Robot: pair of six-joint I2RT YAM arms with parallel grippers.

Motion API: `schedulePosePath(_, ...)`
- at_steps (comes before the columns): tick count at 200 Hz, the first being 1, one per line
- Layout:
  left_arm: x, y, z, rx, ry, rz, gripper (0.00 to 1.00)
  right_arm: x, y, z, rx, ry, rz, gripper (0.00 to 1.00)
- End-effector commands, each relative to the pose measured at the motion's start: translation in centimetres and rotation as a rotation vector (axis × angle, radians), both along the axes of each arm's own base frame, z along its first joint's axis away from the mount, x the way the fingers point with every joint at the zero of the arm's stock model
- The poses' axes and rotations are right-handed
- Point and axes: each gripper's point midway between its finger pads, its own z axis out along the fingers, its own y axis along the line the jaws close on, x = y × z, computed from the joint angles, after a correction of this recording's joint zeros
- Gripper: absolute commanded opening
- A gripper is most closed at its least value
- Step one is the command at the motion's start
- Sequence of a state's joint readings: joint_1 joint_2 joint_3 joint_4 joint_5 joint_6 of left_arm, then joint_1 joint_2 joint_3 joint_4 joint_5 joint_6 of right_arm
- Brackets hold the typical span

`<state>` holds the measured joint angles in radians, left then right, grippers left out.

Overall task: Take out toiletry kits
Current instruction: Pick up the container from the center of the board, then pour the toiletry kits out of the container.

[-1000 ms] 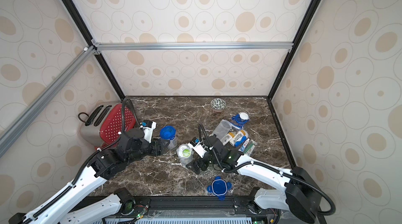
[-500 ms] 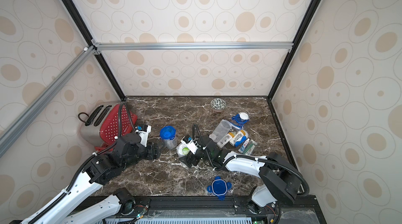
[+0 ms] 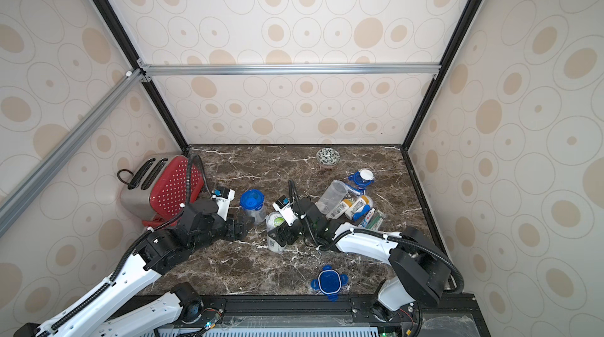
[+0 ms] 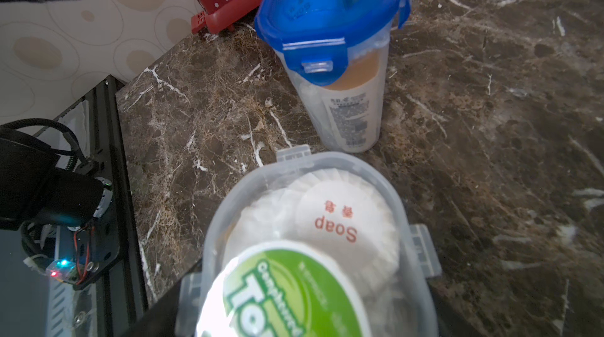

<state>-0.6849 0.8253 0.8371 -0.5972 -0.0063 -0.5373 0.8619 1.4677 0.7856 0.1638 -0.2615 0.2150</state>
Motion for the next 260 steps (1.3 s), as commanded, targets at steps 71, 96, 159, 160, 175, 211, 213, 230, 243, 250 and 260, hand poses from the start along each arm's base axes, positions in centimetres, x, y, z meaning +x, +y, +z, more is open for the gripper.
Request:
schedulePosePath(71,-0.7,-6.4,-1.4,-0.030,-0.067,-0.295,0.94,1.6,-2.0,8.4,0.234,0.170,-0.118,0.73)
schedulePosePath(96,-1.0,-7.2,-3.0,0.004,-0.133,-0.312,0.95,1.6,-2.2,8.2,0.252,0.215,-0.134,0.72)
schedulePosePath(159,-1.0,-8.4,-6.1,-0.029,-0.130,-0.347,0.98,1.1,-1.8,8.6,0.309,0.297,-0.128,0.72)
schedulePosePath(160,-1.0,-8.4,-6.1,-0.029,-0.130,-0.347,0.98,1.1,-1.8,8.6,0.309,0.298,-0.128,0.72)
schedulePosePath(175,-0.9,-8.8,-6.5,-0.034,-0.123,-0.354,0.99,1.2,-1.5,8.4,0.315,0.319,-0.129,0.71)
schedulePosePath(211,-0.8,-9.2,-8.1,-0.031,-0.088,-0.352,0.95,1.3,-1.0,8.1,0.328,0.351,-0.125,0.71)
schedulePosePath(213,-0.8,-9.2,-8.2,-0.030,-0.084,-0.352,0.95,1.3,-1.0,8.1,0.328,0.352,-0.125,0.71)
schedulePosePath(230,-0.8,-9.3,-8.8,-0.030,-0.062,-0.348,0.91,1.5,-0.9,8.0,0.327,0.356,-0.127,0.71)
schedulePosePath(243,-0.9,-9.2,-9.2,-0.031,-0.050,-0.343,0.87,1.6,-0.9,7.8,0.323,0.364,-0.131,0.71)
schedulePosePath(250,-1.0,-9.2,-9.3,-0.035,-0.046,-0.343,0.84,1.6,-0.9,7.7,0.324,0.371,-0.131,0.71)
schedulePosePath(260,-1.2,-9.1,-9.5,-0.040,-0.034,-0.340,0.79,1.7,-0.8,7.6,0.330,0.381,-0.130,0.71)
